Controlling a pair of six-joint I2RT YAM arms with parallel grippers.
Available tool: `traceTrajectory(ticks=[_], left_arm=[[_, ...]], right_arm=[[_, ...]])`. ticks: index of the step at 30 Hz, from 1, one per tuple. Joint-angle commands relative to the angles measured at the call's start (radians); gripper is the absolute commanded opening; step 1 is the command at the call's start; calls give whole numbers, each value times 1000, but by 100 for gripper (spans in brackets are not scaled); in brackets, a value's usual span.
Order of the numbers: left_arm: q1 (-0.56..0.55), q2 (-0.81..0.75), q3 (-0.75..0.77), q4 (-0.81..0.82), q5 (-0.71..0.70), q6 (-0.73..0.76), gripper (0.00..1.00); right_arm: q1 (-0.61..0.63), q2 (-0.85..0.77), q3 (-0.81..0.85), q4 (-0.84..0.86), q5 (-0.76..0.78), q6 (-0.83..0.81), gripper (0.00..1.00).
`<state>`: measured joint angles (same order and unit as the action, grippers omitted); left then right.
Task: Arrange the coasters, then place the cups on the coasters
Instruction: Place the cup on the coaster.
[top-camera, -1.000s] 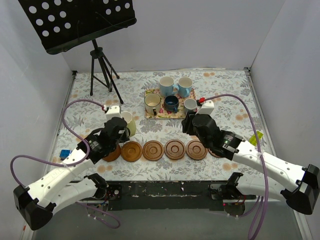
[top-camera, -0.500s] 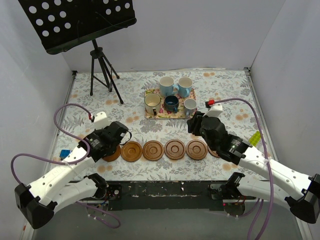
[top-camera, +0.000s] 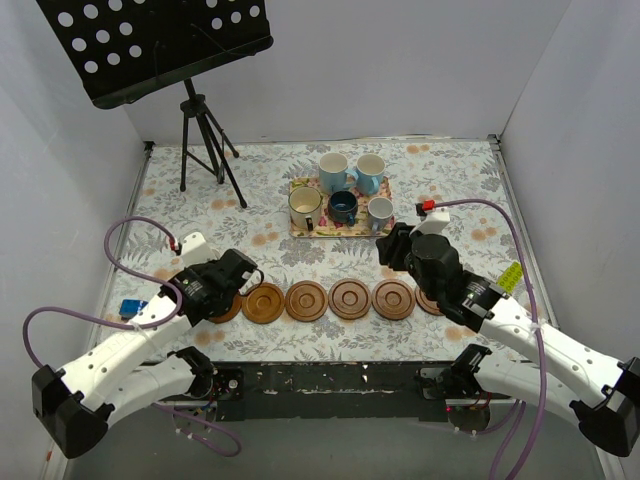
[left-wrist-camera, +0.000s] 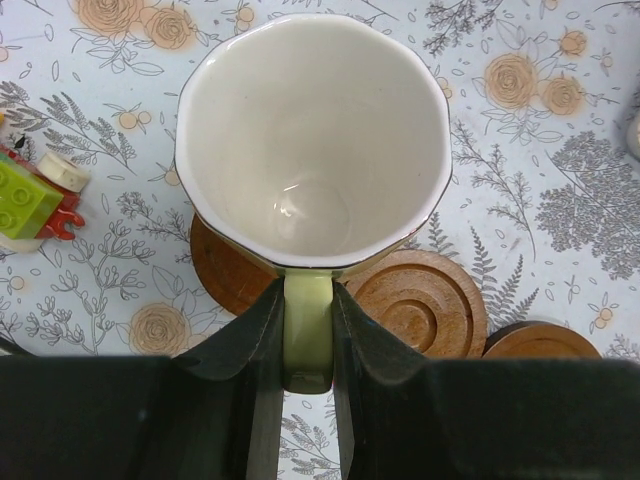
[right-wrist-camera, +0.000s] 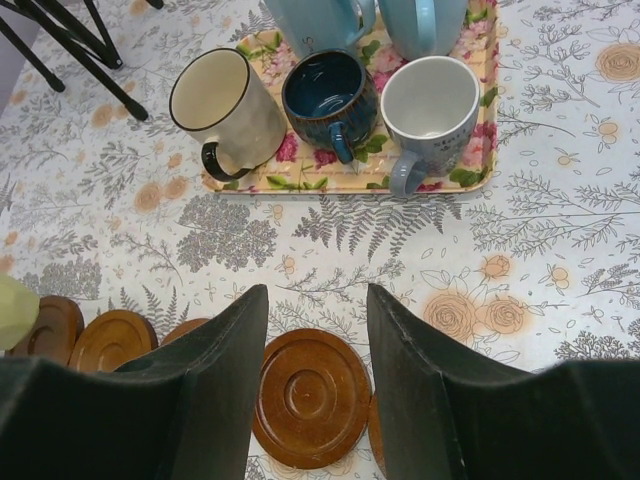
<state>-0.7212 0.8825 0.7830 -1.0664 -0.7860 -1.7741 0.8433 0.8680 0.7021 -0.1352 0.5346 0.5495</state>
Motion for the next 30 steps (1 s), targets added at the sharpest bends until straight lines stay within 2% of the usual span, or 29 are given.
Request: traceTrajectory(ticks=[1, 6, 13, 20, 26, 30], left_arm=[[8, 25, 25, -6, -91, -56, 0], [8, 87, 50, -62, -116, -116, 0], [6, 98, 30, -95, -84, -185, 0], [8, 85, 18, -79, -81, -185, 0], [6, 113, 35, -150, -104, -257, 0], [5, 118, 35, -144, -98, -248, 0]], right_arm=[[-12, -32, -30, 69, -25, 4, 52], [-21, -41, -35, 68, -30, 6, 51], [-38, -58, -52, 85, -44, 4, 50], [-53, -60, -61, 88, -61, 0, 50], [-64, -63, -67, 92, -71, 3, 50], [-70, -70, -75, 92, -76, 6, 49]])
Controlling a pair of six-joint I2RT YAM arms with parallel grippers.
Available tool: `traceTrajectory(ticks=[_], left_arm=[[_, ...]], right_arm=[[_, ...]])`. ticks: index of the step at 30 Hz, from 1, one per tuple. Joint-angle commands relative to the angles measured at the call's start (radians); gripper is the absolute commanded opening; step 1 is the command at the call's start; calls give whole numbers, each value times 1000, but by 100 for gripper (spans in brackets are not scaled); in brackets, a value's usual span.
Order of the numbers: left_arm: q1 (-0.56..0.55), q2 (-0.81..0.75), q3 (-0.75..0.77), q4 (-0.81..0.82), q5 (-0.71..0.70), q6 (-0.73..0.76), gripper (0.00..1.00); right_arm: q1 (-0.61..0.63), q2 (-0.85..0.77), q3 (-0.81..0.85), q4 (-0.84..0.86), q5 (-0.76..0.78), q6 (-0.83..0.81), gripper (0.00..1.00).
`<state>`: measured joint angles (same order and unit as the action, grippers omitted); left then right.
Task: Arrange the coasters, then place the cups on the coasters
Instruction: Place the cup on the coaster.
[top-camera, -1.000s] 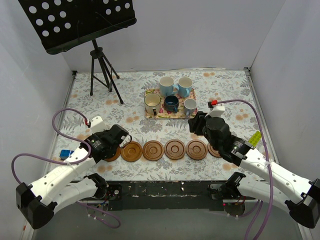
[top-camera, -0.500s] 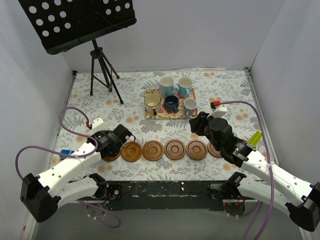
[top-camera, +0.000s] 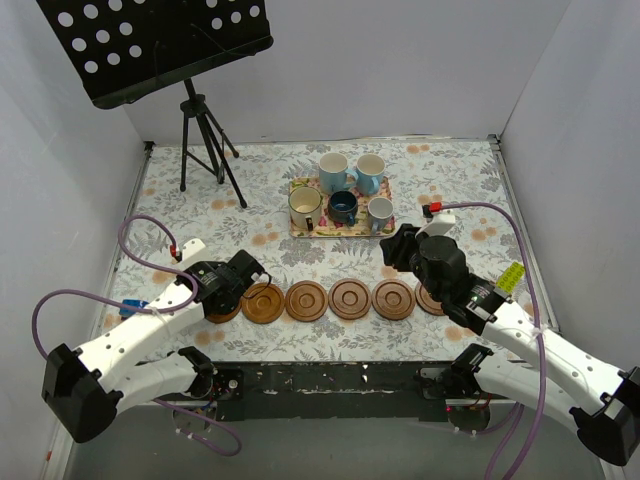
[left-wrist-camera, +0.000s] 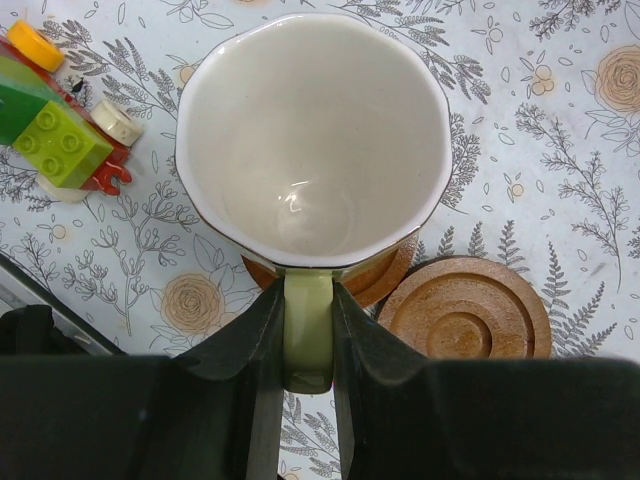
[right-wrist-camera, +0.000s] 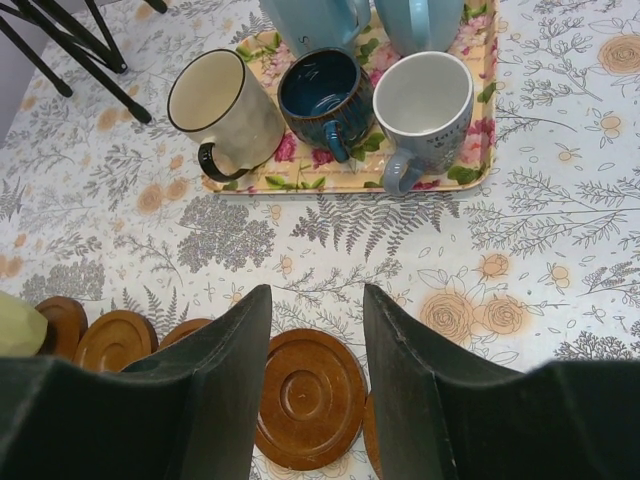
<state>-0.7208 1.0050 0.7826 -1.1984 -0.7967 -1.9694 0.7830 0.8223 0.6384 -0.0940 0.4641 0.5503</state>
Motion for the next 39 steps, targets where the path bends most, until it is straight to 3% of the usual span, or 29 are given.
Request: traceTrajectory(ticks=[1, 39], left_arm=[[4, -3, 35, -9, -85, -49, 0], [6, 41, 23, -9, -47, -75, 2]], right_arm=[[-11, -26, -11, 50, -5, 4, 49], [-36, -81, -29, 28, -18, 10, 49]])
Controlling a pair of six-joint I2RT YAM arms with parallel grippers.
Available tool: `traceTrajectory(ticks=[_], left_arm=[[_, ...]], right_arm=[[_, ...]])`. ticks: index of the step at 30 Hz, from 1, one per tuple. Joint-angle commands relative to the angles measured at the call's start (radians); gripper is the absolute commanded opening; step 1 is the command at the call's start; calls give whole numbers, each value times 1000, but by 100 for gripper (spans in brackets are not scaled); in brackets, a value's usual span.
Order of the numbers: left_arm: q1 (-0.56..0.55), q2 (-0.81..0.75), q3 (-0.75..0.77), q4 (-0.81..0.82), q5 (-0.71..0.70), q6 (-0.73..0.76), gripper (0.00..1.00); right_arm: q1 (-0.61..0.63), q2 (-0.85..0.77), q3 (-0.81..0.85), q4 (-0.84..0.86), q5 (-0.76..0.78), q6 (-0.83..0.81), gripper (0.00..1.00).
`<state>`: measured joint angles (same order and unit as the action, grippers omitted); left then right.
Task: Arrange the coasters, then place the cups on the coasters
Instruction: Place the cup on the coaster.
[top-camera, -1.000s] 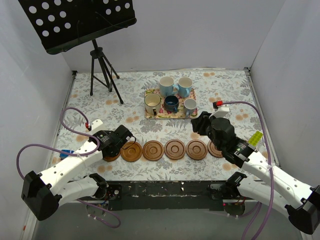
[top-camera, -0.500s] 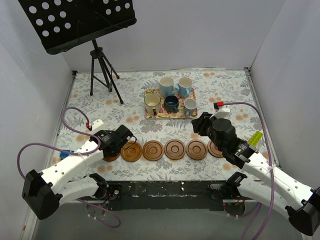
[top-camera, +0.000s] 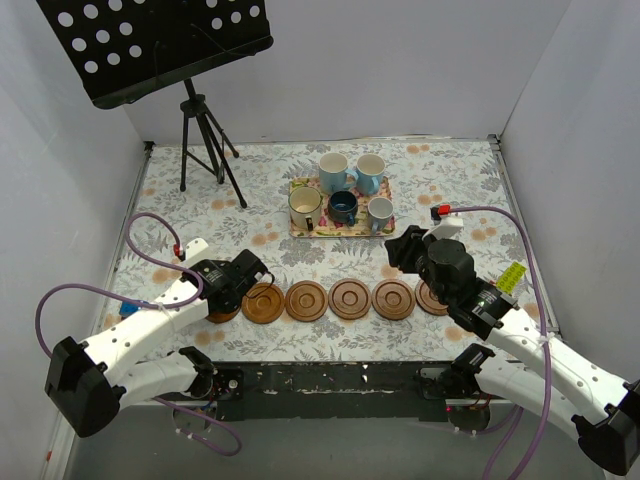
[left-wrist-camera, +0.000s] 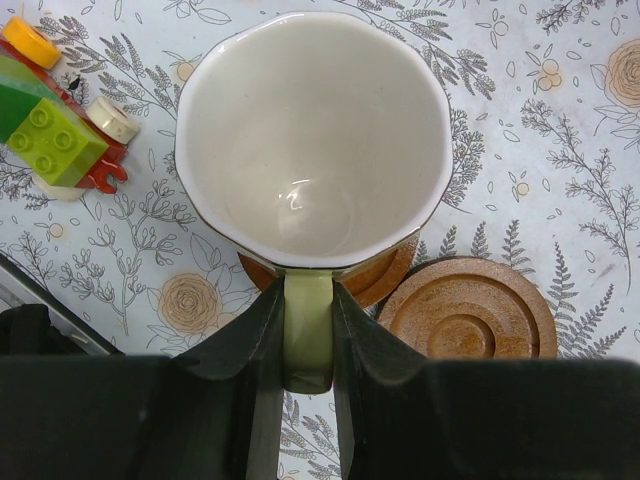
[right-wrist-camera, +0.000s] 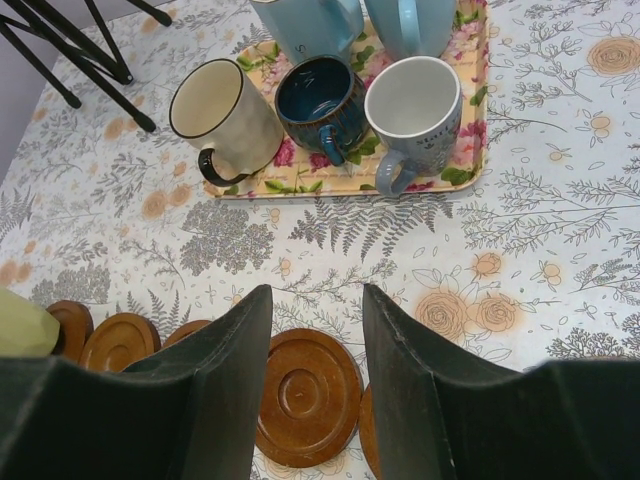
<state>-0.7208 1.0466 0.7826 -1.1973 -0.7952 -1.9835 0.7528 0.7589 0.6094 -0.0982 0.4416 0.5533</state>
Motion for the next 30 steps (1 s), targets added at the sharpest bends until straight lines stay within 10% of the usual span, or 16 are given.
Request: traceTrajectory(ticks=[1, 10, 30], left_arm=[[4, 0, 23, -8, -49, -61, 5], [4, 7, 21, -22, -22, -80, 29], [6, -33, 1, -13, 51, -115, 16]], right_arm=[[-6, -20, -2, 32, 3, 7, 49], [-9, -18, -5, 32, 2, 8, 49], [-12, -9, -10, 41, -7, 13, 49]])
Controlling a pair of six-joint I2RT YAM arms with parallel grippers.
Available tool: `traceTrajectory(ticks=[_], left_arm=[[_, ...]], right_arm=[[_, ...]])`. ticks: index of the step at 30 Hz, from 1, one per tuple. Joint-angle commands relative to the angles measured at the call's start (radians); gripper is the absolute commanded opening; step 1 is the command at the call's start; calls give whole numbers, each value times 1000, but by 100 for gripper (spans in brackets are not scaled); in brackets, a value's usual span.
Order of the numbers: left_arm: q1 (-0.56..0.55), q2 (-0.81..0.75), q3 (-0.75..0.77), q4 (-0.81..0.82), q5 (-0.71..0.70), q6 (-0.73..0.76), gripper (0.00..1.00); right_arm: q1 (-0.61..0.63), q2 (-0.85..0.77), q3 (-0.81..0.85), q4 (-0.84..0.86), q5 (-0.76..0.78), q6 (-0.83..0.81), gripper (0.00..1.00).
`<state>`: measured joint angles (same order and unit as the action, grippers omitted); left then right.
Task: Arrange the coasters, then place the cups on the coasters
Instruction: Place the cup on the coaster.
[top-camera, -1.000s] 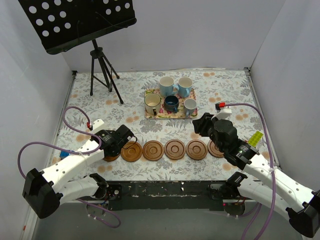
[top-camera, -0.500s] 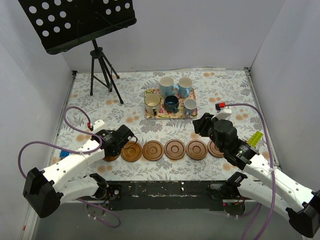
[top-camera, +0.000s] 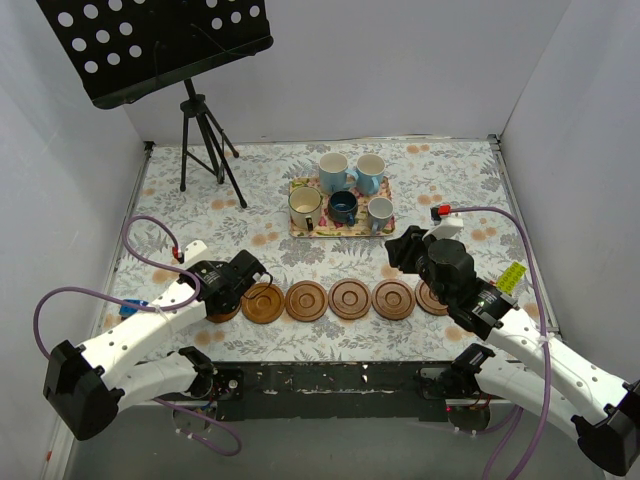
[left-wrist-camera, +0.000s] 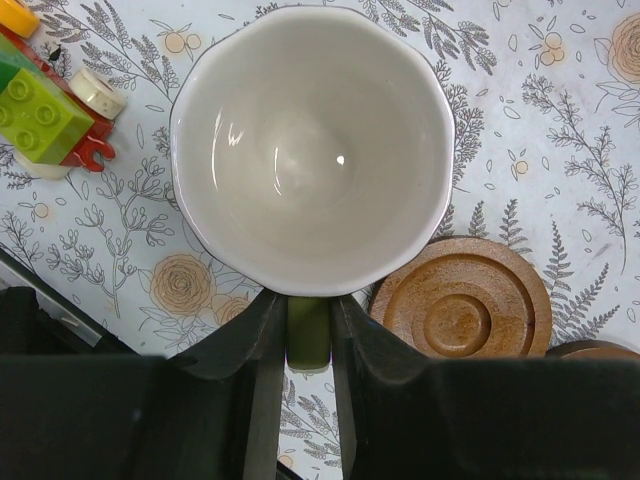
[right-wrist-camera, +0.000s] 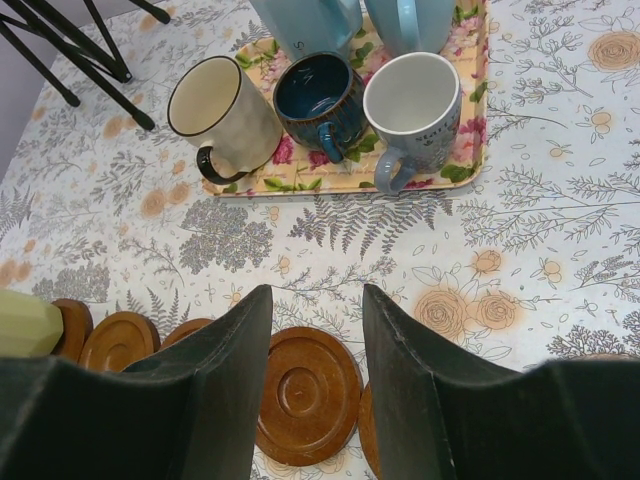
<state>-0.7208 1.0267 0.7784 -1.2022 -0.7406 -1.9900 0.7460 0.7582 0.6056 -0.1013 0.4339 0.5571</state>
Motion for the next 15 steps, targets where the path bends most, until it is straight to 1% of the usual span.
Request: traceTrajectory(ticks=[1, 3, 8, 10, 15], left_arm=[[4, -14, 4, -10, -2, -110, 13], [4, -19, 2, -5, 6, -109, 11], [6, -22, 8, -11, 20, -109, 9], [4, -22, 18, -14, 20, -109, 5], [4, -24, 42, -14, 26, -102, 0]], right_arm=[[-5, -8, -7, 45, 0, 9, 49], [-7, -5, -9, 46, -3, 9, 49], [-8, -7, -12, 46, -3, 9, 49], [-8, -5, -12, 46, -3, 10, 49], [-10, -8, -17, 46, -6, 15, 49]])
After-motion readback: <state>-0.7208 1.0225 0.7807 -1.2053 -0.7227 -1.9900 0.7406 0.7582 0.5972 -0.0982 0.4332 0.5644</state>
